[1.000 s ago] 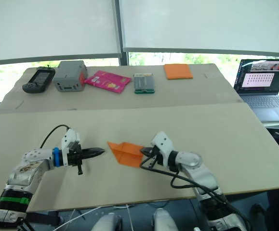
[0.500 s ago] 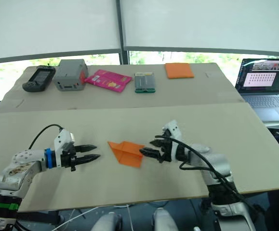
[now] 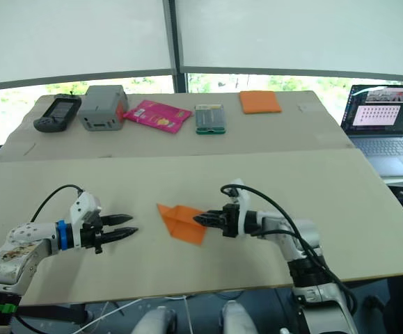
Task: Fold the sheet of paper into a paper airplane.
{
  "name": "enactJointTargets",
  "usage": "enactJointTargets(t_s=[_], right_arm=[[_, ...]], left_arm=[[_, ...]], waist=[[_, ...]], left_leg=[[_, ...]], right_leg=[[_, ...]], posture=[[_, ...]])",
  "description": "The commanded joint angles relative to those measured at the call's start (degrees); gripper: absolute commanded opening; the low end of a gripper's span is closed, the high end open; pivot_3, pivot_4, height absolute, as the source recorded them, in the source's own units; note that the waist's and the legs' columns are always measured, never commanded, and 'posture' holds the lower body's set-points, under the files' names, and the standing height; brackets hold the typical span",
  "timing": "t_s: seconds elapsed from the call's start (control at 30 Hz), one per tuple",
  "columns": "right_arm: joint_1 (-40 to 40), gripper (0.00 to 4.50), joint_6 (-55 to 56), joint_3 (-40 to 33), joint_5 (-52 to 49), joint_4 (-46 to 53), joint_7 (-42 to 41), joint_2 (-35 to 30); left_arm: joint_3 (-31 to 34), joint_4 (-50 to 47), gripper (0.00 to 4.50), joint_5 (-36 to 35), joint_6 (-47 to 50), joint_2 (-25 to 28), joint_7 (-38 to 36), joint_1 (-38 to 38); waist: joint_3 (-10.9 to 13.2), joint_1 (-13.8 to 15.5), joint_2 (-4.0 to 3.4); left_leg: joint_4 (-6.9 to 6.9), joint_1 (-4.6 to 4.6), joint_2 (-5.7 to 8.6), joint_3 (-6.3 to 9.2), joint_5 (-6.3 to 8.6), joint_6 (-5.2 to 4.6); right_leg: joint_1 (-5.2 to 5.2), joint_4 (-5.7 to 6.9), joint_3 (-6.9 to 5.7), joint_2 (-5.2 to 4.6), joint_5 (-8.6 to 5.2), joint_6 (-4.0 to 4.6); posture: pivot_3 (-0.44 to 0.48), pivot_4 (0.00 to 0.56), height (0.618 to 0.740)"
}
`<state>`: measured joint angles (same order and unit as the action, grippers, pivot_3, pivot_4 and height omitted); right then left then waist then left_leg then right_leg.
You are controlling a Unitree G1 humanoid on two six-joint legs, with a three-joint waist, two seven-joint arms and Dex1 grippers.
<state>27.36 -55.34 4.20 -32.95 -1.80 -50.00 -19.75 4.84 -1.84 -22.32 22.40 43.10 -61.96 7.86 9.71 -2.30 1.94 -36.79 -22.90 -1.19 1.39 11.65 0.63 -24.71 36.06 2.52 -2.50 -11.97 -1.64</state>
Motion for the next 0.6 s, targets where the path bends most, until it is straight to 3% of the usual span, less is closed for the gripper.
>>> enactJointTargets(t_s=[0.03,0.3,0.5,0.6], right_arm=[[-0.2,0.07,1.1,0.9,-0.2,0.4,-1.0,-0.5],[5.0,0.03,6.0,-2.0,-0.5,1.6,-1.9,-2.4],[12.5,0.03,26.8,1.9,9.4,0.9,-7.8,-7.4],[14.1,0.03,45.1,6.0,19.1,-2.7,-9.6,-9.0]], left_arm=[[0.7,-2.0,2.20,-0.7,-0.2,0.4,0.0,-0.1],[1.4,-0.4,2.20,-1.9,0.5,1.0,-1.8,1.1],[0.7,0.1,2.20,-1.9,0.7,0.5,-2.2,2.4],[0.1,0.5,2.20,-1.9,0.6,0.2,-2.3,2.9]], waist=[[0.0,0.0,0.00],[0.0,0.0,0.00],[0.0,-0.1,-0.02],[0.0,-0.1,-0.02]], left_leg=[[0.00,0.00,0.00,0.00,0.00,0.00],[0.00,-0.02,0.01,-0.01,0.00,0.00],[-0.04,-0.28,-0.01,-0.02,0.00,0.00],[-0.03,-0.33,0.00,-0.02,0.02,-0.03]], right_leg=[[0.00,0.00,0.00,0.00,0.00,0.00],[-0.03,0.01,0.01,0.00,0.00,0.00],[-0.34,0.08,0.01,0.04,0.03,-0.03],[-0.35,0.04,0.01,0.04,0.03,-0.02]], posture=[[0.000,0.150,0.740],[0.000,0.150,0.740],[0.000,0.150,0.740],[0.000,0.150,0.740]])
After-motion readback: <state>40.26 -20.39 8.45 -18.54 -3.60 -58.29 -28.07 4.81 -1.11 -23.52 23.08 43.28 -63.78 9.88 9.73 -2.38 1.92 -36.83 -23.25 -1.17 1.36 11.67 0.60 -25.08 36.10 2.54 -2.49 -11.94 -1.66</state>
